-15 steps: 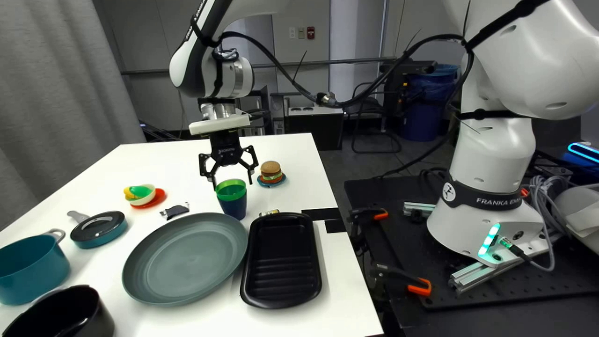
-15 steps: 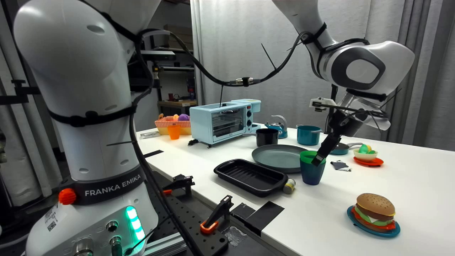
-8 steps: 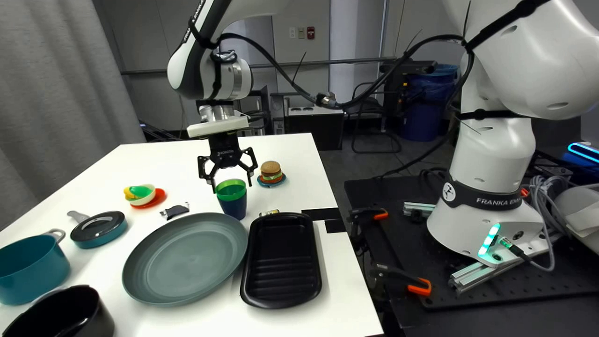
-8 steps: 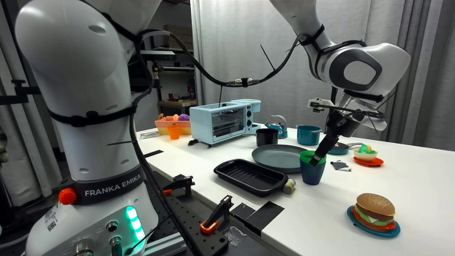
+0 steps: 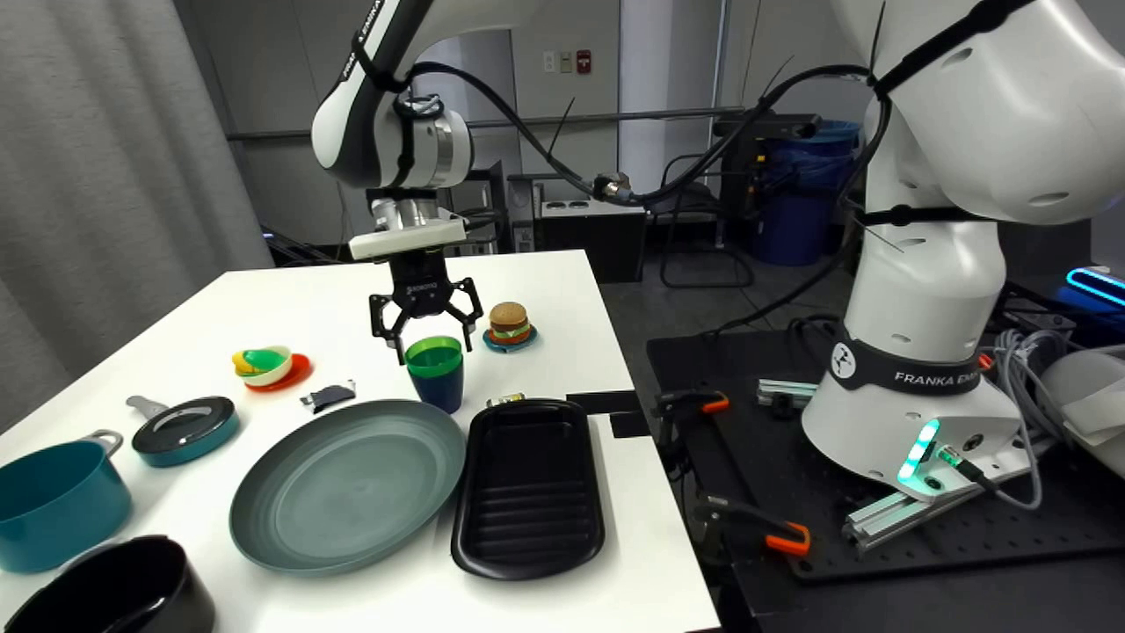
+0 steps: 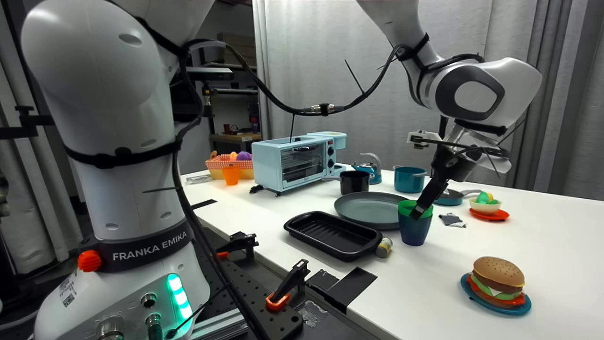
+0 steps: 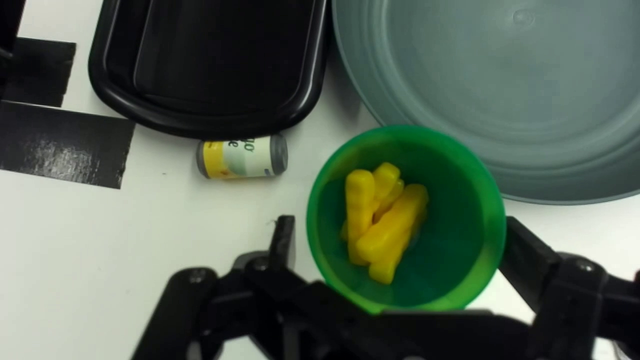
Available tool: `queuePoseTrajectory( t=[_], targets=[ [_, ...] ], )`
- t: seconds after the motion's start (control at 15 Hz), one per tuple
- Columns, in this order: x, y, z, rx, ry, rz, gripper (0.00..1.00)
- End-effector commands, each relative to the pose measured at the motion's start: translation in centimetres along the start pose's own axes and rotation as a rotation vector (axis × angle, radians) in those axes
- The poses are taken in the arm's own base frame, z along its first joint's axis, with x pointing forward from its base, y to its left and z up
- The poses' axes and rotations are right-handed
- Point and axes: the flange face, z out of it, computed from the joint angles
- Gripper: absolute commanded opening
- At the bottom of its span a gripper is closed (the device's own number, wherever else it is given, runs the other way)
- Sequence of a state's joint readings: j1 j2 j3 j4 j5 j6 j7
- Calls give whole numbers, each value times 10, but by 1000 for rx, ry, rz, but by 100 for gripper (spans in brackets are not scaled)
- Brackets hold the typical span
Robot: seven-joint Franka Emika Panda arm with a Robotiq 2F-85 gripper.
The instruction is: Pour the chips from the blue cup onto the gray plate
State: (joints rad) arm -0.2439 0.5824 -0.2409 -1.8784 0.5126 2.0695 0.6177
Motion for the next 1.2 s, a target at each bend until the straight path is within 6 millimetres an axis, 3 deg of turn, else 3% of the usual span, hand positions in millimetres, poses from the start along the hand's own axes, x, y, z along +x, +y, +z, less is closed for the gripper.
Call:
queuePoseTrajectory(
  t=[0.0,0.13,0.2,0.4,1.13],
  targets=[
    [-1,-5,-1,-16,9,14,100],
    [-2,-6,0,-18,9,13,97],
    [-2,-6,0,-17,9,13,80],
    [-3,-7,-2,-14,11,8,57],
    [-13,0,-11,9,25,-25,57]
  ],
)
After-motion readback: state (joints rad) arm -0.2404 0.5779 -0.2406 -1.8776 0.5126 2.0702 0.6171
